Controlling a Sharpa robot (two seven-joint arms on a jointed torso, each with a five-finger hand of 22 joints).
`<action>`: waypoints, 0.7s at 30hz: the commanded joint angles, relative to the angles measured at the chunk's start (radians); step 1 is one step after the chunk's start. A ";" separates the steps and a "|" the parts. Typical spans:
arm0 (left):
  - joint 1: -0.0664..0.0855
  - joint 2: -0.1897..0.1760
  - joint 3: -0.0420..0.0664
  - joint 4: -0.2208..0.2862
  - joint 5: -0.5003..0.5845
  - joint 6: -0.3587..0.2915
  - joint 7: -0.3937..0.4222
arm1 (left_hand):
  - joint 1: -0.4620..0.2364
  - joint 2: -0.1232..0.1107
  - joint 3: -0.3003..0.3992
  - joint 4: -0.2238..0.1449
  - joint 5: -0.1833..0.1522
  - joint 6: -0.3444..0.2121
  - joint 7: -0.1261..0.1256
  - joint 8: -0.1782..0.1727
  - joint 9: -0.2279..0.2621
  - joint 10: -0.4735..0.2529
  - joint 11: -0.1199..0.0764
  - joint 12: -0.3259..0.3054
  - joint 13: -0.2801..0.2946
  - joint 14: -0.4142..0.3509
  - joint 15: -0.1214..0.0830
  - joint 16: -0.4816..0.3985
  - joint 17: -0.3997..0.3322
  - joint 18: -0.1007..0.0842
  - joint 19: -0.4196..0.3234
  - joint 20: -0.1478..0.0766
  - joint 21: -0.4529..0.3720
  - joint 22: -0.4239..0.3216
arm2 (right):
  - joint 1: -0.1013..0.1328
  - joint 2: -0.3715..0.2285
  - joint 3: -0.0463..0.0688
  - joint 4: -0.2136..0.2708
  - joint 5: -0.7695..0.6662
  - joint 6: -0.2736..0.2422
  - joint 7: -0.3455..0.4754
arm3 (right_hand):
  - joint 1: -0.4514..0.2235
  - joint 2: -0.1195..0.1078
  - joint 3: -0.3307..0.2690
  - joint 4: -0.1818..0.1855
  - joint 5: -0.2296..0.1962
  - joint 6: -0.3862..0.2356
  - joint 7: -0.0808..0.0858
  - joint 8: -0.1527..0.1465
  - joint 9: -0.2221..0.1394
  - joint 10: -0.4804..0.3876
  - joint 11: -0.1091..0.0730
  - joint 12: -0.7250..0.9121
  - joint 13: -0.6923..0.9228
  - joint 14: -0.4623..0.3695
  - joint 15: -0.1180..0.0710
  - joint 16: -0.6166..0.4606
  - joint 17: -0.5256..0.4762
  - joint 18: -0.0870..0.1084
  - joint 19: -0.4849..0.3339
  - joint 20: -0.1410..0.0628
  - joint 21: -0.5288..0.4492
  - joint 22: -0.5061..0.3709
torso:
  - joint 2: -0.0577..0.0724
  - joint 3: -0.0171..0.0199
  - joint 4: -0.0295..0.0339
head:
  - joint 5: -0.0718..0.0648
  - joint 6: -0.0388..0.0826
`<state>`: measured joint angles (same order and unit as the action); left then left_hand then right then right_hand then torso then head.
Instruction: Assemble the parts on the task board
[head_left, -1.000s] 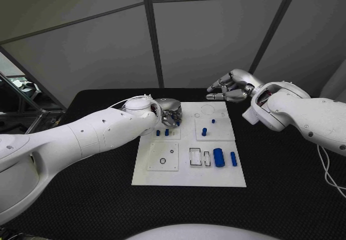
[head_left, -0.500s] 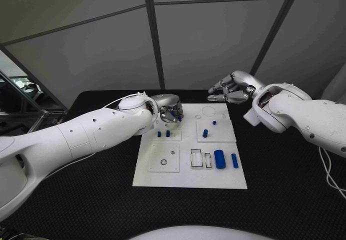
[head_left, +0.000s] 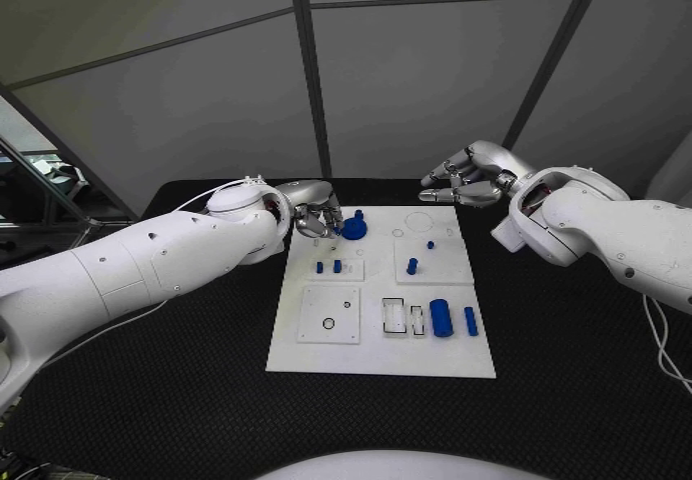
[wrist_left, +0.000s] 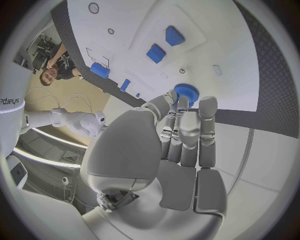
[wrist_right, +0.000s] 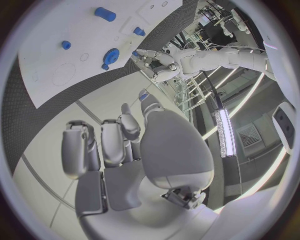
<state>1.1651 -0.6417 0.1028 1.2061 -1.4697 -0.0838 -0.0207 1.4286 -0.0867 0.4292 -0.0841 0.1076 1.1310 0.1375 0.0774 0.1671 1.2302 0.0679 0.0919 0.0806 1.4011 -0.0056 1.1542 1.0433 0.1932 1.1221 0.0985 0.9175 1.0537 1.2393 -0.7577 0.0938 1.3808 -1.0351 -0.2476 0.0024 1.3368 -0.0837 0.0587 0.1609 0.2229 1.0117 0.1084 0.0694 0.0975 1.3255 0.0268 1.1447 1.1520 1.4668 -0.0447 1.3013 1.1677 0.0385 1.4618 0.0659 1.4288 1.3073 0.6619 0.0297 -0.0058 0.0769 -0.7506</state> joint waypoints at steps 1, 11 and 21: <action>-0.002 -0.006 0.001 -0.001 0.012 0.052 -0.022 | -0.011 -0.001 0.004 0.001 -0.003 0.006 -0.003 -0.007 -0.001 0.005 0.004 -0.002 -0.001 0.006 0.000 0.000 -0.001 -0.035 0.001 0.003 0.000 -0.002 | 0.002 0.000 0.001 0.001 0.001 0.002 0.010 | -0.004 0.001 -0.001 0.003 0.002 -0.006 0.002 -0.004 0.002 -0.001 0.000 0.000 0.001 0.019 -0.003 -0.002 0.001 0.010 -0.003 -0.002 -0.001 0.062 | 0.000 -0.0005 -0.0014 | 0.002 -0.002; -0.018 -0.004 0.001 -0.014 0.019 0.087 -0.027 | -0.025 -0.004 0.009 0.006 -0.047 0.006 -0.005 -0.008 -0.005 0.004 0.003 -0.005 -0.004 0.003 0.000 0.000 -0.006 -0.034 -0.005 0.005 -0.004 -0.001 | 0.002 0.002 0.001 -0.001 0.001 0.003 0.010 | -0.004 0.001 -0.001 0.003 0.002 -0.006 0.002 -0.004 0.002 -0.001 0.000 0.000 0.001 0.019 -0.003 -0.002 0.001 0.010 -0.003 -0.002 -0.001 0.062 | 0.001 -0.0007 -0.0037 | 0.005 -0.004; -0.030 0.005 0.001 -0.027 0.020 0.099 -0.029 | -0.026 -0.004 0.009 0.006 -0.051 0.006 -0.005 -0.008 -0.006 0.004 0.003 -0.006 -0.004 0.002 0.000 0.000 -0.007 -0.034 -0.006 0.005 -0.005 -0.001 | 0.002 0.003 0.001 -0.002 0.001 0.004 0.010 | -0.004 0.001 -0.001 0.003 0.002 -0.006 0.002 -0.004 0.002 -0.001 0.000 0.000 0.001 0.019 -0.003 -0.002 0.001 0.010 -0.003 -0.002 -0.001 0.062 | 0.000 0.0000 -0.0022 | 0.005 -0.005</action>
<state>1.1365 -0.6384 0.1035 1.1802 -1.4557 -0.0063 -0.0435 1.4114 -0.0909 0.4348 -0.0785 0.0611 1.1346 0.1338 0.0732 0.1612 1.2301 0.0680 0.0918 0.0777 1.4011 -0.0056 1.1541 1.0377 0.1933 1.1182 0.1022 0.9172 1.0528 1.2393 -0.7552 0.0938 1.3783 -1.0351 -0.2474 0.0025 1.3368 -0.0837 0.0587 0.1609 0.2229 1.0117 0.1084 0.0693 0.0982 1.3255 0.0269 1.1447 1.1519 1.4668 -0.0447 1.3013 1.1675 0.0384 1.4618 0.0659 1.4288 1.3073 0.6627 0.0290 -0.0091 0.0820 -0.7562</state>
